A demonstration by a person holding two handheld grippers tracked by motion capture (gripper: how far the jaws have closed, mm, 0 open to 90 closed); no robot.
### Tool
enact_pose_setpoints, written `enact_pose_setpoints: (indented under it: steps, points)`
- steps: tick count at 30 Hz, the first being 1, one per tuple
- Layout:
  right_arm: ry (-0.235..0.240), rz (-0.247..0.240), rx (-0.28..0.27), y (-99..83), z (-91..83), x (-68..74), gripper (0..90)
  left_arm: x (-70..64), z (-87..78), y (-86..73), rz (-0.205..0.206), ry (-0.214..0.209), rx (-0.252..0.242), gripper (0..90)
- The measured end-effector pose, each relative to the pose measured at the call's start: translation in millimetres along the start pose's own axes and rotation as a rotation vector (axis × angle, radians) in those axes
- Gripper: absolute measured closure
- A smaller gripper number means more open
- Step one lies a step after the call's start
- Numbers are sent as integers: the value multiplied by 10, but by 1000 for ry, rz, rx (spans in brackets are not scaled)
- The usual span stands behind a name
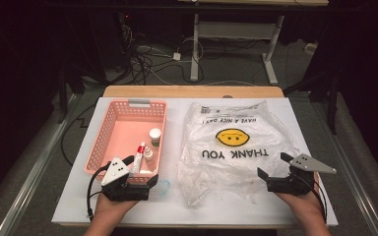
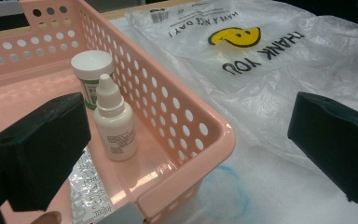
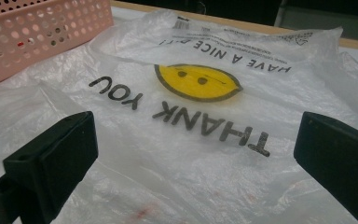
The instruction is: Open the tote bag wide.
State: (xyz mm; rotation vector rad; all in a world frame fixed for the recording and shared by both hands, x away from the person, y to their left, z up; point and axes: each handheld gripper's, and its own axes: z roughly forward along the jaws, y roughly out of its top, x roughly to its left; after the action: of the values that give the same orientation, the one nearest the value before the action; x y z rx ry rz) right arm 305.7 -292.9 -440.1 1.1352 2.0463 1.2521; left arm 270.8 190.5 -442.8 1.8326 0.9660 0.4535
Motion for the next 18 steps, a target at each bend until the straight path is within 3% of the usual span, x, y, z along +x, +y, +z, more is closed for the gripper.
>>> enact_pose_setpoints:
  steps: [7, 10, 18]
  points:
    - [14, 15, -5, -18, -67, -38, 5, 0, -17, 41, -2, 4, -12, 0]
    - [5, 13, -15, 5, -84, -46, 5, -11, -12, 53, 18, 1, 8, 0]
    - [-10, 25, -15, 3, -122, -114, 14, -4, -11, 55, 16, 11, 13, 0]
